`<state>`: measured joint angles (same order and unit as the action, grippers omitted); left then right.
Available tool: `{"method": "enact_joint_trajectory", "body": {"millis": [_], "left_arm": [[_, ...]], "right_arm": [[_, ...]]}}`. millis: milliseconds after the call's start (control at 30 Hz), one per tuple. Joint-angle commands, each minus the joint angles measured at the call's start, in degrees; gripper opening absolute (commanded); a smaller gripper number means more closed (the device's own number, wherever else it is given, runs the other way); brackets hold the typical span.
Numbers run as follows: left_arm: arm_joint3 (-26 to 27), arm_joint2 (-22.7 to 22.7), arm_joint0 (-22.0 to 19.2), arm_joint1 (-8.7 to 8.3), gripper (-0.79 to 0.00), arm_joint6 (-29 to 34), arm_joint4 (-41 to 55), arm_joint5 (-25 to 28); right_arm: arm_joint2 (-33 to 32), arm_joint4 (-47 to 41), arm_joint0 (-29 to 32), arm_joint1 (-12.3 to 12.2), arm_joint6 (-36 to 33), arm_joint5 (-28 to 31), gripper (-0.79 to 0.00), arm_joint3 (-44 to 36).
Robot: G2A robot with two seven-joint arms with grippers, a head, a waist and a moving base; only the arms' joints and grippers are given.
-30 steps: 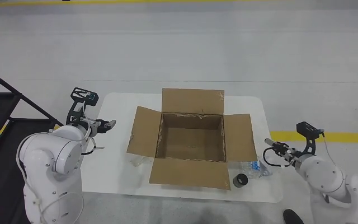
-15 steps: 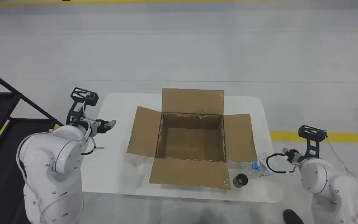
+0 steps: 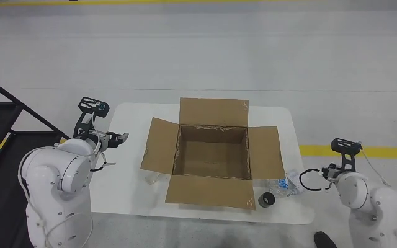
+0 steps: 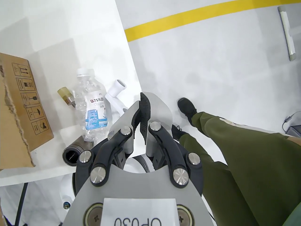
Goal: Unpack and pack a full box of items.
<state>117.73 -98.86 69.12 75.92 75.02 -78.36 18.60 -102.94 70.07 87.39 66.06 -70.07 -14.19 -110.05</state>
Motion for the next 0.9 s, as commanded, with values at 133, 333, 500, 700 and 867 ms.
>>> {"method": "enact_joint_trajectory", "body": {"millis": [133, 333, 500, 700, 867], "left_arm": [[0.00, 0.00, 0.00, 0.00, 0.000, 0.00, 0.00, 0.00], [0.00, 0.00, 0.00, 0.00, 0.000, 0.00, 0.00, 0.00], [0.00, 0.00, 0.00, 0.00, 0.000, 0.00, 0.00, 0.00], [0.00, 0.00, 0.00, 0.00, 0.000, 0.00, 0.00, 0.00], [0.00, 0.00, 0.00, 0.00, 0.000, 0.00, 0.00, 0.00]], "right_arm": [[2.77, 0.18, -6.27, -0.69, -7.34, 9.36, -0.736, 11.10], [7.15, 1.56, -10.90, -0.89, -10.26, 14.63, -0.489, 17.47], [9.76, 2.89, -14.52, -0.95, -11.67, 16.08, -0.443, 21.90], [11.82, 2.01, -17.64, -0.82, -10.84, 16.66, -0.449, 27.03], [13.61, 1.80, -18.98, -0.76, -9.62, 18.02, -0.431, 30.89]]}}
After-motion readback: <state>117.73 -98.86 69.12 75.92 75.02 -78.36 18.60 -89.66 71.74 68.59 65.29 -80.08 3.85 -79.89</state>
